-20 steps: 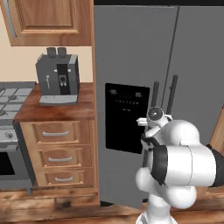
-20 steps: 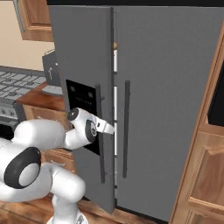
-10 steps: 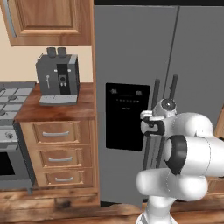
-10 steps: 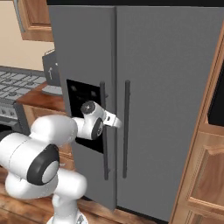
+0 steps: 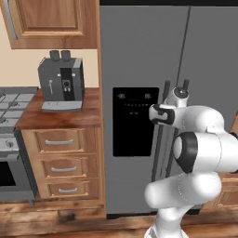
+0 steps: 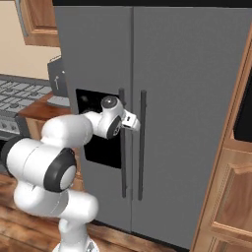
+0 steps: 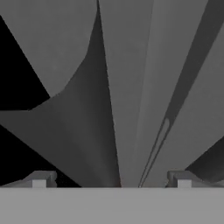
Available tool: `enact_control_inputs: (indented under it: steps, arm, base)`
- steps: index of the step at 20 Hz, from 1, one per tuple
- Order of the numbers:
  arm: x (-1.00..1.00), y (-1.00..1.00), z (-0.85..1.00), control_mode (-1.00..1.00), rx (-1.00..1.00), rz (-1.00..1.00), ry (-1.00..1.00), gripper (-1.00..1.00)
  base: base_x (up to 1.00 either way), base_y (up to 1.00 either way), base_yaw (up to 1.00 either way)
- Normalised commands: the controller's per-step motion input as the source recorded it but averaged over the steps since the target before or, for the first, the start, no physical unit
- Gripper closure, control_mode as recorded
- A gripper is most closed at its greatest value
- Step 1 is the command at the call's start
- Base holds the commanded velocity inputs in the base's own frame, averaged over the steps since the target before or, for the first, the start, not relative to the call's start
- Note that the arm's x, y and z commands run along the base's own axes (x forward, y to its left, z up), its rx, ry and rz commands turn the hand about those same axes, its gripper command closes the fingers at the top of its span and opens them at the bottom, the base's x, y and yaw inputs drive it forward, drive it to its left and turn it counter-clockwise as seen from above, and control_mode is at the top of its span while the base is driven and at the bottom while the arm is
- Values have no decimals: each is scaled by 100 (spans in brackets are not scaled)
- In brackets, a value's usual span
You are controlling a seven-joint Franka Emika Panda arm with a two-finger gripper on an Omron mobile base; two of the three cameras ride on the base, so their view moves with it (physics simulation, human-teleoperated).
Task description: Store the hot dog in the freezer for long-term storage. Close the freezer door after placing the cooked food.
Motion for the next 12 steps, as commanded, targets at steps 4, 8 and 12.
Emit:
enact_control_inputs:
  steps: [4, 8, 12]
  arm:
    - [39, 0, 0, -100, -4, 1, -5, -100]
    - [35, 0, 0, -100, -5, 0, -6, -100]
    - [36, 0, -11, -100, -10, 0, -13, -100]
  base:
    - [0, 0, 0]
    - [0, 0, 0]
    - [0, 0, 0]
